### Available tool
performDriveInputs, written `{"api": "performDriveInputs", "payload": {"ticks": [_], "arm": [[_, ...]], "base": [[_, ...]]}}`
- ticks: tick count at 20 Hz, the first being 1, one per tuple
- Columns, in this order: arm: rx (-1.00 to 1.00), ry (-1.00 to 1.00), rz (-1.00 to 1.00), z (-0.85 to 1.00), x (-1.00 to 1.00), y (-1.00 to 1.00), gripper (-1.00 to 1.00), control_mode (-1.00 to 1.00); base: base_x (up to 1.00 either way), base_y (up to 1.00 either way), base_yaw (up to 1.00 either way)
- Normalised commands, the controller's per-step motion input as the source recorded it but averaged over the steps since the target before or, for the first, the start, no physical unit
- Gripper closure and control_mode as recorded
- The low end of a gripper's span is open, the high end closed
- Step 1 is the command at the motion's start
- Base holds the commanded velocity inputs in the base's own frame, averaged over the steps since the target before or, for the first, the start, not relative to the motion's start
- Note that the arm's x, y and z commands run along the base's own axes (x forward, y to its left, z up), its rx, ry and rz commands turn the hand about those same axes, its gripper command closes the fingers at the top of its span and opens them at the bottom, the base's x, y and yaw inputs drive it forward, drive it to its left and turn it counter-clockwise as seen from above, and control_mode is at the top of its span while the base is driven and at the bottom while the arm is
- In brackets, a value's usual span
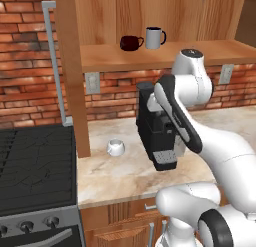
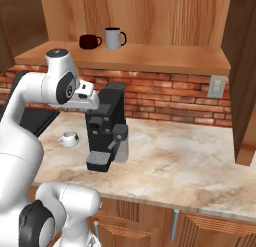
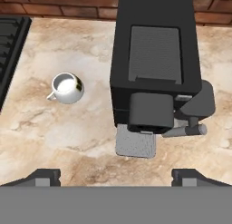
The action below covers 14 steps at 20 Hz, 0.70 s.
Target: Pick the mug on the counter and place it in the cabinet with the handle facing the right, like the mugs already inside.
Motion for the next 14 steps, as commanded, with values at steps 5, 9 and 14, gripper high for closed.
{"api": "performDriveInputs", "payload": {"ticks": [5,9,14], "arm": [[-0.02,-0.06,-0.09,-0.17,-0.33,0.43,-1.0,-1.0],[-0.01,-0.02,-0.15,-0.32,-0.22,0.39,-1.0,-1.0],[0.0,0.0,-0.16,-0.34,-0.08,0.28,-1.0,-1.0]], "base": [[0.0,0.0,0.0],[0.0,0.0,0.0],[0.0,0.0,0.0]]}}
